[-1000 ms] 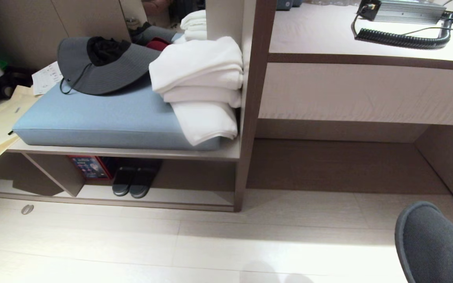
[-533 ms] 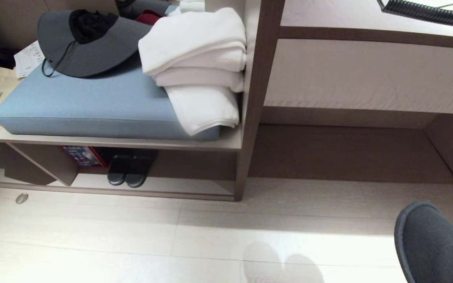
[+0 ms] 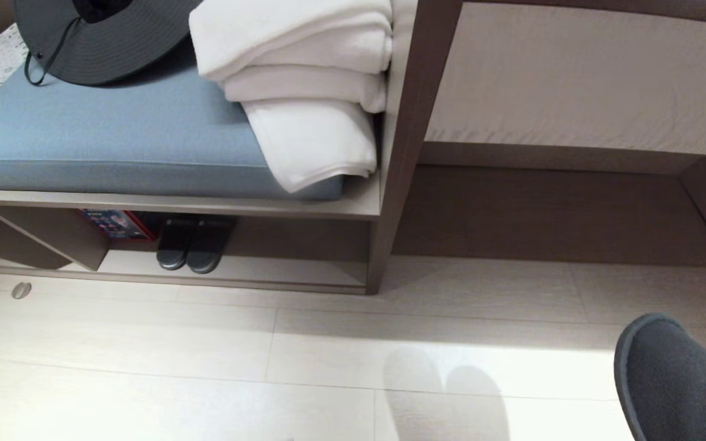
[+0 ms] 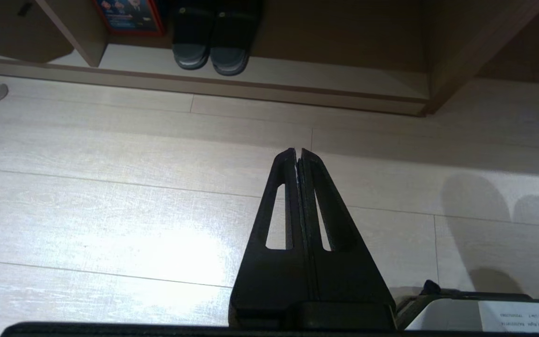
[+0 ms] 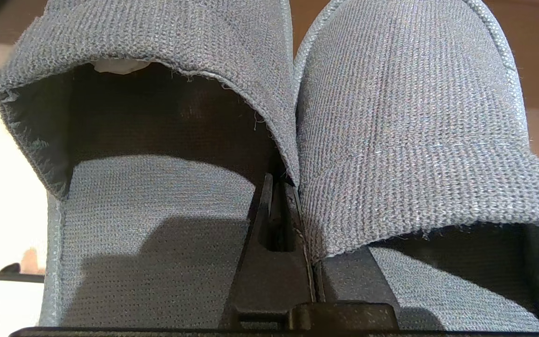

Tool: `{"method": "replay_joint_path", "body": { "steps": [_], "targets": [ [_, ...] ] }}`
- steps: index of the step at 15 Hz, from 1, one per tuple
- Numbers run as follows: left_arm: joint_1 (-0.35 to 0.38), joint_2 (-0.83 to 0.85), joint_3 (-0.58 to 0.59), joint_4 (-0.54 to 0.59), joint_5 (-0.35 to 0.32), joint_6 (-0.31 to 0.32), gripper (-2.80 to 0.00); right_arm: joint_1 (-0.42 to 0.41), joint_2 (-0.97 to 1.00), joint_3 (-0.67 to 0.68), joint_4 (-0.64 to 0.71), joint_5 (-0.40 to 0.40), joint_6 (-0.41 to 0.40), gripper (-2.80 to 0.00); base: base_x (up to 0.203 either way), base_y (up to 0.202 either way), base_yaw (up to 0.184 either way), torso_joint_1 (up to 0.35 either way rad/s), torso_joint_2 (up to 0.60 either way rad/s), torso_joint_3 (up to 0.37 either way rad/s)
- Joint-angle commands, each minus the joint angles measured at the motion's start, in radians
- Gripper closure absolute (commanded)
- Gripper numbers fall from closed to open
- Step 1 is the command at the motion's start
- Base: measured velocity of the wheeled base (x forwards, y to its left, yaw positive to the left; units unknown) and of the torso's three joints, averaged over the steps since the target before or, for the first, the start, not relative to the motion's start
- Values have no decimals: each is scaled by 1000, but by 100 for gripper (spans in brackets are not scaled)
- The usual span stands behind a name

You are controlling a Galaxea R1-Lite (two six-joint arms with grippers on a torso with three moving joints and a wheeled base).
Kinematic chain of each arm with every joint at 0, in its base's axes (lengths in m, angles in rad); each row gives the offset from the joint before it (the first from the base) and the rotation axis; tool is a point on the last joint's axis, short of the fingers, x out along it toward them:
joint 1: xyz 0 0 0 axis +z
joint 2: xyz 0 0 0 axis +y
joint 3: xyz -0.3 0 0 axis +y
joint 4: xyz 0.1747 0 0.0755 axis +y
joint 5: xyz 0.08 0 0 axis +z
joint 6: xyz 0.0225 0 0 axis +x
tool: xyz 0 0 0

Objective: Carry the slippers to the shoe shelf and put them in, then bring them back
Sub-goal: Place the slippers on the floor

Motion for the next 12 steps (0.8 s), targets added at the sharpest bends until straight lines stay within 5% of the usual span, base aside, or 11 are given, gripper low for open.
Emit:
{"method": "replay_joint_path", "body": {
  "steps": [1,12],
  "targets": [
    [0,1,0,0,0,-1,0,0,1,0,0,0,0,0,0,0,0,2,2,-197],
    [0,0,0,-1,0,-1,0,0,1,0,0,0,0,0,0,0,0,1,3,-198]
  ]
}}
